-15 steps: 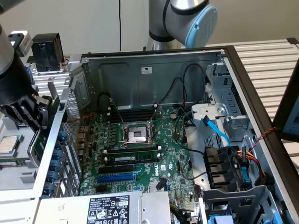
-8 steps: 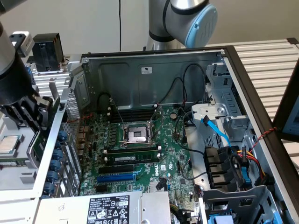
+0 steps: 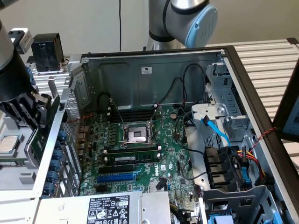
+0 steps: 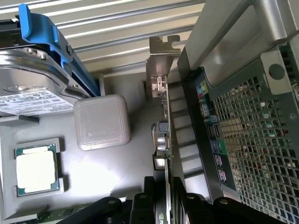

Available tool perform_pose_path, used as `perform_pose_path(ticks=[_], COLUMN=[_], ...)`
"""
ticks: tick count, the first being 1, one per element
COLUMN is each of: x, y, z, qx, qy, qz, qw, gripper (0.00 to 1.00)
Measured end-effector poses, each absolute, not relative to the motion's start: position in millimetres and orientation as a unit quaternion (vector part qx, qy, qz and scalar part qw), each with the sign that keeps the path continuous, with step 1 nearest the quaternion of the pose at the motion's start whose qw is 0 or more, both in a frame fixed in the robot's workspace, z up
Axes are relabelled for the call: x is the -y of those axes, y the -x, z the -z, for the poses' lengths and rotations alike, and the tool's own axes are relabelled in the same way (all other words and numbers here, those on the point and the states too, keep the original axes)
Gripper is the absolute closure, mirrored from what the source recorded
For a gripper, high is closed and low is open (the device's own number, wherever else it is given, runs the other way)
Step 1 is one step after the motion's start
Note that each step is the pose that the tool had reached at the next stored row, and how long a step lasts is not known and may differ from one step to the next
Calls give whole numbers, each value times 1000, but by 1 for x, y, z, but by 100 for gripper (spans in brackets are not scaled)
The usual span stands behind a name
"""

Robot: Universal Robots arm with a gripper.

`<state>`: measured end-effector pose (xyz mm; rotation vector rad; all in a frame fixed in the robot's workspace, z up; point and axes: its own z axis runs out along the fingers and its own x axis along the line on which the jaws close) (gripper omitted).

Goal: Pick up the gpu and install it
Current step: 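Pick up the gpu and move the gpu toward the slot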

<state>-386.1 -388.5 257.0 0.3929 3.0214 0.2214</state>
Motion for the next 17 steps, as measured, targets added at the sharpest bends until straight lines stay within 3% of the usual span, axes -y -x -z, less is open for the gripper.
perform_pose_path(ticks=[17], x=[389], y=[386], z=[-323], qx=[-988], qy=[-129], qz=[-72], qw=[37], gripper=[73])
